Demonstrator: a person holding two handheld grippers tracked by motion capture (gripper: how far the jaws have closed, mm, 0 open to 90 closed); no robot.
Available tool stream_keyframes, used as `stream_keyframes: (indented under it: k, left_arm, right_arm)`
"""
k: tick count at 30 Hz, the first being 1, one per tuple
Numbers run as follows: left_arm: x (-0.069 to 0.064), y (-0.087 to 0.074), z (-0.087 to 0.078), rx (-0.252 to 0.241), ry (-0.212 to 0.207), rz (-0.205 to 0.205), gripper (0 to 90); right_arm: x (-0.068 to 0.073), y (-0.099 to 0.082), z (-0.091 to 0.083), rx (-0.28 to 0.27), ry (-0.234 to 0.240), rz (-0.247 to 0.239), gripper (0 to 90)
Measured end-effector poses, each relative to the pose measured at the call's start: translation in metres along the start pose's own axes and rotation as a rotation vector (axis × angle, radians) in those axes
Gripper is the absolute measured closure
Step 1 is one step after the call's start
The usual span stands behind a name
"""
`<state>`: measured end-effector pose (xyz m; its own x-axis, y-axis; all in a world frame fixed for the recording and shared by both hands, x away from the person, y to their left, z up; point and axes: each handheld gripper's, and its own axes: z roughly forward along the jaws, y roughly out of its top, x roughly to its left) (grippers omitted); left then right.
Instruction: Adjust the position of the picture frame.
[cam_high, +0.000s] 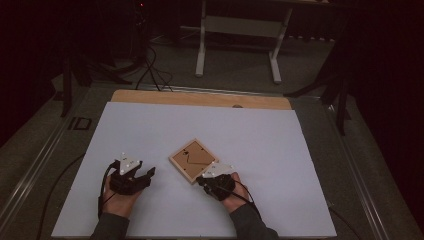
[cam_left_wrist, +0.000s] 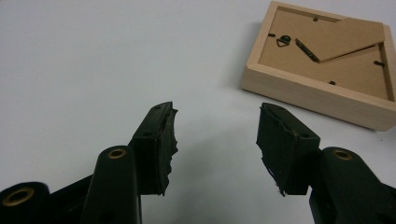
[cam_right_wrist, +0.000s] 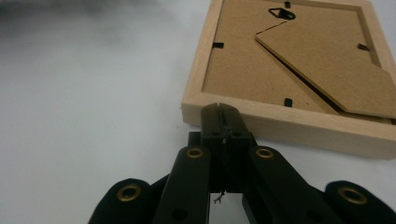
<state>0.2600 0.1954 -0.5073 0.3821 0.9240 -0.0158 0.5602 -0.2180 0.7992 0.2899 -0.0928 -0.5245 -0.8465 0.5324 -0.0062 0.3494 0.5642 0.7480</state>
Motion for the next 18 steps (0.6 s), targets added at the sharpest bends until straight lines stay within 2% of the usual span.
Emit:
stream_keyframes:
  k: [3,6,12,18]
  left_arm:
    - [0.001,0.0,0.0,-0.001,-0.006,-0.009,46.4]
    - [0.003,0.0,-0.001,-0.006,-0.013,-0.024,46.9]
    - [0.004,0.0,-0.001,-0.005,-0.018,-0.029,46.9]
    - [0.002,0.0,0.0,-0.002,-0.03,-0.019,49.4]
  right_arm:
    - [-0.002,0.002,0.0,-0.013,0.015,0.015,89.9]
    - [-0.01,0.005,-0.003,-0.032,0.0,0.035,89.9]
    - [-0.033,0.013,-0.015,-0.072,-0.058,0.073,89.9]
    - [-0.055,0.017,-0.017,-0.087,-0.12,0.112,89.9]
